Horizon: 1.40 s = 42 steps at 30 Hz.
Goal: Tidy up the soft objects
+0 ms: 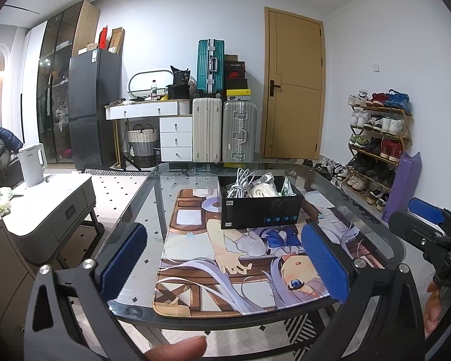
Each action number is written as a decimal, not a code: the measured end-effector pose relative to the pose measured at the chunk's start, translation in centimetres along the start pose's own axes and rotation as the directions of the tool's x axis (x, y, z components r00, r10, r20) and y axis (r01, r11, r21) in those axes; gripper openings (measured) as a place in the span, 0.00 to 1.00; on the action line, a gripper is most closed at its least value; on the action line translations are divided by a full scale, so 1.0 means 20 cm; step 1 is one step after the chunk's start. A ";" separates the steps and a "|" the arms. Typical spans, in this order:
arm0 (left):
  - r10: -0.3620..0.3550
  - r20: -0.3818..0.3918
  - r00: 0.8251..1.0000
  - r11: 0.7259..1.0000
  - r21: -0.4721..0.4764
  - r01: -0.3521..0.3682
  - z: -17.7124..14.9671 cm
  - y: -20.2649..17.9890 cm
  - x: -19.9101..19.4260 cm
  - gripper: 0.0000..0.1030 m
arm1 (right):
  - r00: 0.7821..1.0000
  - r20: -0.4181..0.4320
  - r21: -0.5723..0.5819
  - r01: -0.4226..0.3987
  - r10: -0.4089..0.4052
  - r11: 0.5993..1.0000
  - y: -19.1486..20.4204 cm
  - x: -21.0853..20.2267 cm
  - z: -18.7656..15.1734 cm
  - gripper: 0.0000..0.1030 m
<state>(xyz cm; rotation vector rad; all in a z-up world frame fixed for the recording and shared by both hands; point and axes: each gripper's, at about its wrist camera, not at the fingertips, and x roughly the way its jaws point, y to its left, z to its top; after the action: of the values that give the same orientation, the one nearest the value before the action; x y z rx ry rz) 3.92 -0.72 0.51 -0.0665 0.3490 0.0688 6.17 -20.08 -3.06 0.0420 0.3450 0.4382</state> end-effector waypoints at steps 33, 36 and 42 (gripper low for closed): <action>-0.010 -0.003 1.000 1.000 0.013 0.010 0.01 0.02 -0.02 1.00 | 1.000 -0.007 0.001 -0.009 0.009 1.000 0.00 0.01 -0.01 0.99; -0.013 -0.008 1.000 1.000 0.014 0.013 0.01 0.03 -0.02 1.00 | 1.000 -0.010 0.000 -0.014 0.014 1.000 0.00 0.01 -0.02 0.99; -0.011 -0.005 1.000 1.000 0.015 0.011 0.01 0.03 -0.02 1.00 | 1.000 -0.011 0.000 -0.015 0.015 1.000 0.01 0.01 -0.02 0.99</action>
<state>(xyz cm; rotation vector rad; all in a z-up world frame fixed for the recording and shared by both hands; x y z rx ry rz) 3.60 -0.16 0.78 -0.0537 0.3545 0.0556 6.18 -19.84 -3.51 0.0420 0.3558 0.4538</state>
